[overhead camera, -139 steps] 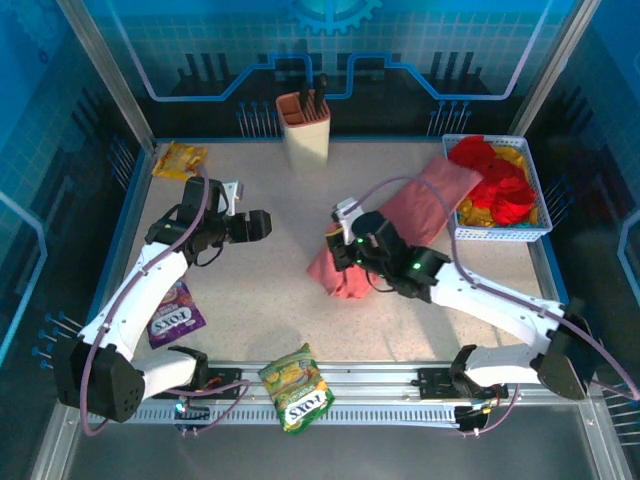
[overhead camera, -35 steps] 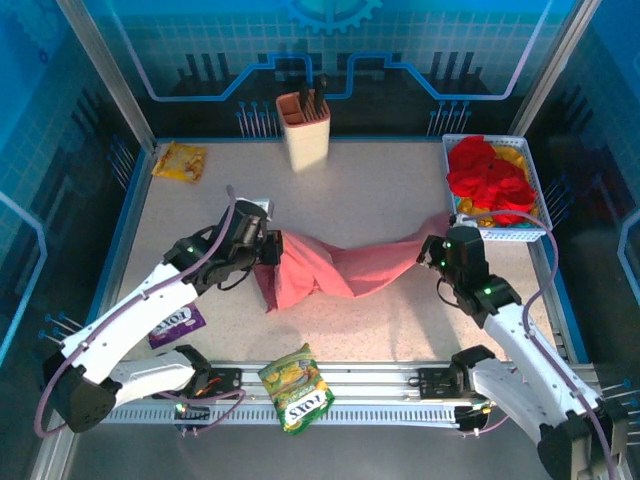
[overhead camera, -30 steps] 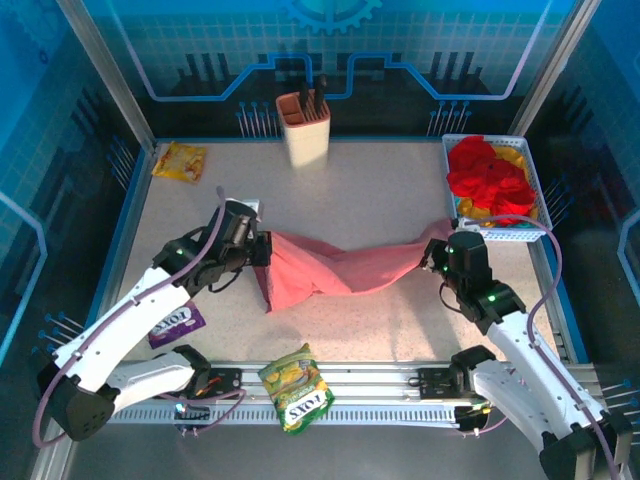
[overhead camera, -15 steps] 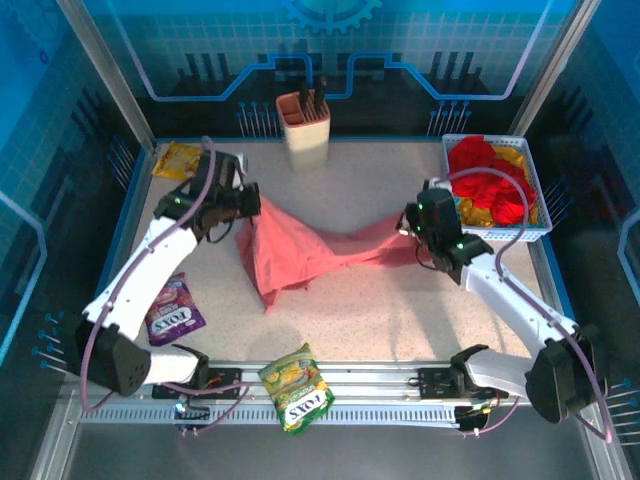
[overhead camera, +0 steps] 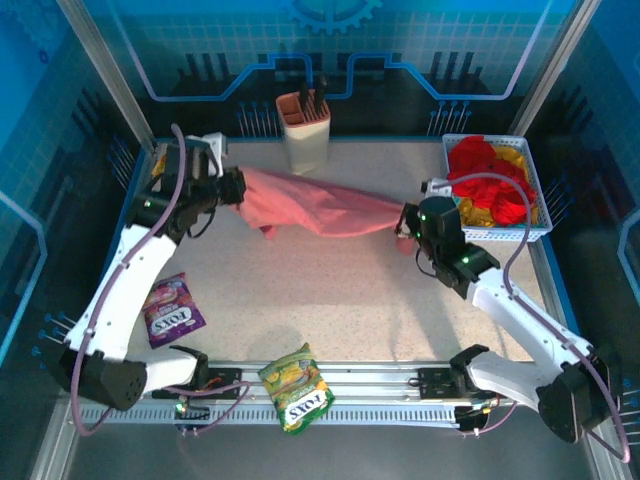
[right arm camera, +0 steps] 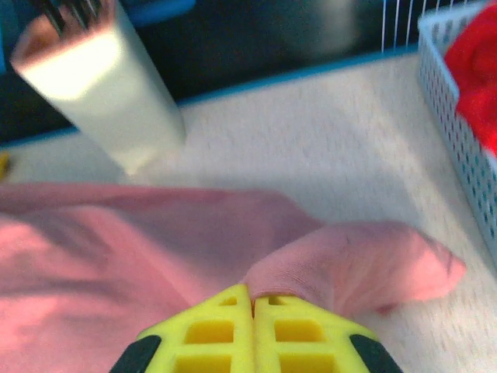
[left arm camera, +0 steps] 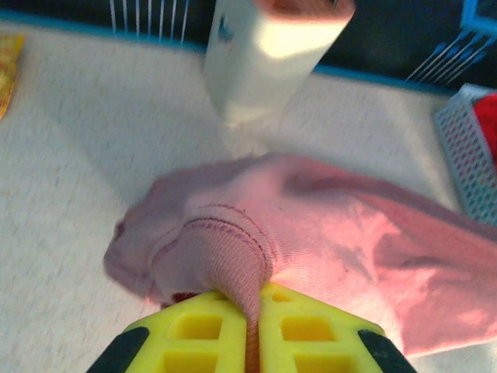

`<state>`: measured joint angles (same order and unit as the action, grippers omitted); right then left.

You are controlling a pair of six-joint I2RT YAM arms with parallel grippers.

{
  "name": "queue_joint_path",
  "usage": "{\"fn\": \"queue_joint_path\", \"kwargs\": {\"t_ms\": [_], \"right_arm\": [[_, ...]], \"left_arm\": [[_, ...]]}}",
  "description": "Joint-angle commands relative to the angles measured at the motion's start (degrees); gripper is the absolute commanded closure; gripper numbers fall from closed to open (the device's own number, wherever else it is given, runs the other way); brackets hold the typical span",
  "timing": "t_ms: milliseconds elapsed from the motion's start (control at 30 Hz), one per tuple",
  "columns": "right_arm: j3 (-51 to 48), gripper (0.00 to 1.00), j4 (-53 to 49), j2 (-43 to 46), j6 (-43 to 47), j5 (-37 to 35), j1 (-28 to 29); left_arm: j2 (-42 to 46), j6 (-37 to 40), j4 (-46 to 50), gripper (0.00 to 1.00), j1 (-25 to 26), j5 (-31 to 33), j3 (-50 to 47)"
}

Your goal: Fold and stack the t-shirts

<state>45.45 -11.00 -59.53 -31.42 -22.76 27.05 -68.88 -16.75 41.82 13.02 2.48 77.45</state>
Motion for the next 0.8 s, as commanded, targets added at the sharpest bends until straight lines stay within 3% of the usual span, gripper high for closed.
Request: {"fn": "queue_joint_path", "kwargs": {"t_ms": [0,233,300,333,467,600,767], "right_arm": [[-4.7,0.97,-10.0,1.4,-3.7,4.7,1.8],[-11.3,0.95,-23.5,-0.4,-9.5,11.6,4.9],[-14.2,0.86,-21.0,0.9,-9.2,15.1,5.1],[-15.0,0.8,-20.7,1.7,-10.0,14.9,5.1],[-11.8,0.41,-20.8,3.6,-7.8,11.0,4.4],[-4.3,0.16,-19.5,0.8,-3.0,8.9,1.4],[4.6,0.08,-19.9,-7.0,-0.1,11.0,-2.0]], "left_arm": [[4.9,-2.9,7.8,0.88,0.0,-0.8,-7.2],[10.6,-7.7,18.1,0.87,0.0,-1.9,-18.5],[11.6,-9.0,19.6,0.86,0.0,-1.4,-19.7],[11.8,-9.2,19.7,0.8,0.0,-1.7,-20.1],[10.9,-9.3,19.6,0.37,0.0,-1.4,-19.3],[7.4,-7.8,15.3,0.32,0.0,-1.6,-16.2],[-1.2,-8.1,5.2,0.33,0.0,-2.2,-12.9]]}}
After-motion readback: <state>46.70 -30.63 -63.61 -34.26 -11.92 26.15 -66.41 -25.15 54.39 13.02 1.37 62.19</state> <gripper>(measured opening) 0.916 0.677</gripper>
